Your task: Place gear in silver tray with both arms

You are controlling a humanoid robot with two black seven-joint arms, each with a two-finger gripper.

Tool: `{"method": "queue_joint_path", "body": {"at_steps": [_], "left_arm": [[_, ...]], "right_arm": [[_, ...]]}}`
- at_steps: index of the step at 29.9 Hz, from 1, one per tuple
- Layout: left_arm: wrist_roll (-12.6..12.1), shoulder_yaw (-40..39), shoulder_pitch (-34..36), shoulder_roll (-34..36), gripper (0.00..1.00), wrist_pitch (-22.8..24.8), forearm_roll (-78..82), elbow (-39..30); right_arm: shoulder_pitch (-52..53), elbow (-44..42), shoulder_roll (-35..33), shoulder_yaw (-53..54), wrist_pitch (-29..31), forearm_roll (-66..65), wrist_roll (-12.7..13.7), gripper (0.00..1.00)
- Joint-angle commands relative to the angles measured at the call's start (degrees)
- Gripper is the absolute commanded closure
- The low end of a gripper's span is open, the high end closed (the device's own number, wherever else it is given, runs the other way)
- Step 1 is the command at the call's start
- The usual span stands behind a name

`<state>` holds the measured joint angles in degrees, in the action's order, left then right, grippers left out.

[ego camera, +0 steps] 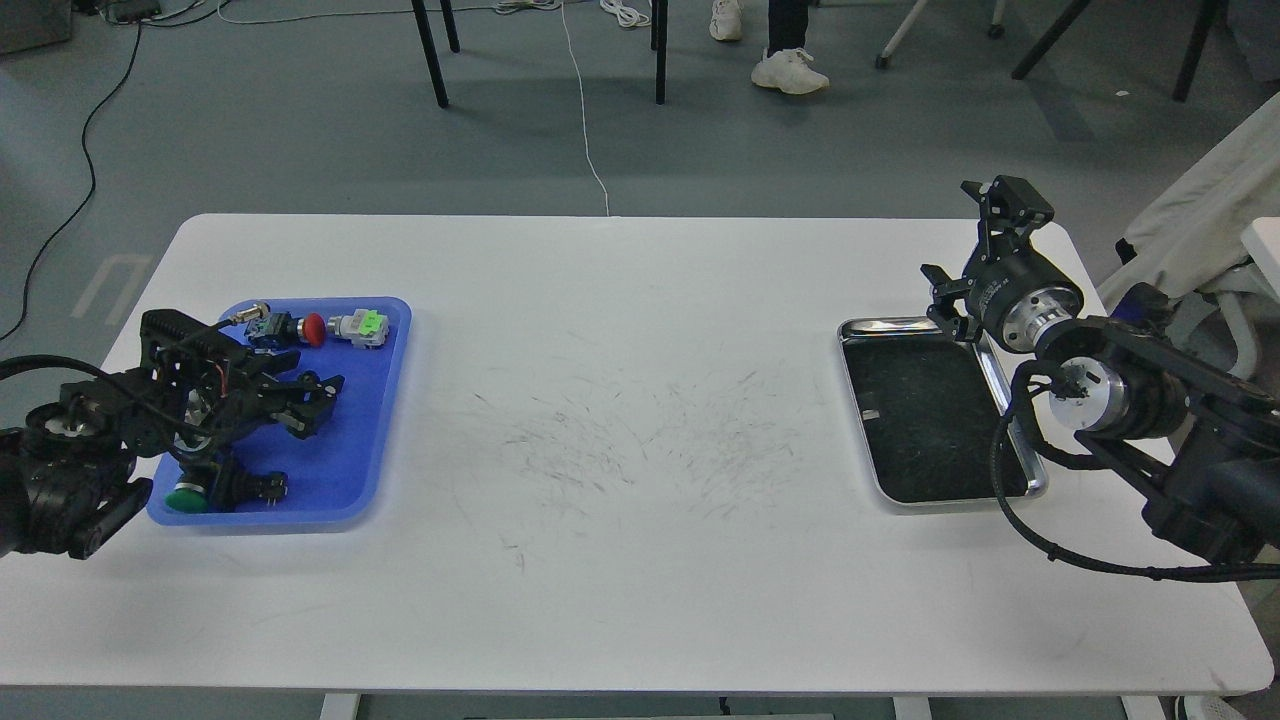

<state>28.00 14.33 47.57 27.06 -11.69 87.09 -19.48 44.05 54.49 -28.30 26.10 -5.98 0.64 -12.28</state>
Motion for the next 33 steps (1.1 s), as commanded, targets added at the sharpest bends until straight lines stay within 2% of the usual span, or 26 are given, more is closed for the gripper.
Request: {"method": "queue_joint_path", "body": {"at_steps": [1, 8, 19, 33], "left_arm": [[0.0, 0.1, -0.5, -0.2, 0.46, 0.0, 0.0, 0.8], [0.0, 0.1, -1.0, -0.7, 0.47, 0.0, 0.1, 2.0], [0.0, 0.2, -1.3, -0.6, 0.54, 0.0, 0.1, 2.0], [0.0, 0.3, -1.5, -0.3, 0.68, 0.4, 0.2, 1.3]], "right_arm": [[0.0, 0.0, 0.0, 0.0, 0.0, 0.0, 0.0, 0.01], [-0.2, -0.1, 0.0, 0.0, 0.0, 0.0, 0.0, 0.01], [-0.2, 0.0, 0.0, 0.0, 0.0, -0.8, 0.0, 0.01], [-0.2, -0.1, 0.0, 0.0, 0.0, -0.8, 0.0, 0.01]]}}
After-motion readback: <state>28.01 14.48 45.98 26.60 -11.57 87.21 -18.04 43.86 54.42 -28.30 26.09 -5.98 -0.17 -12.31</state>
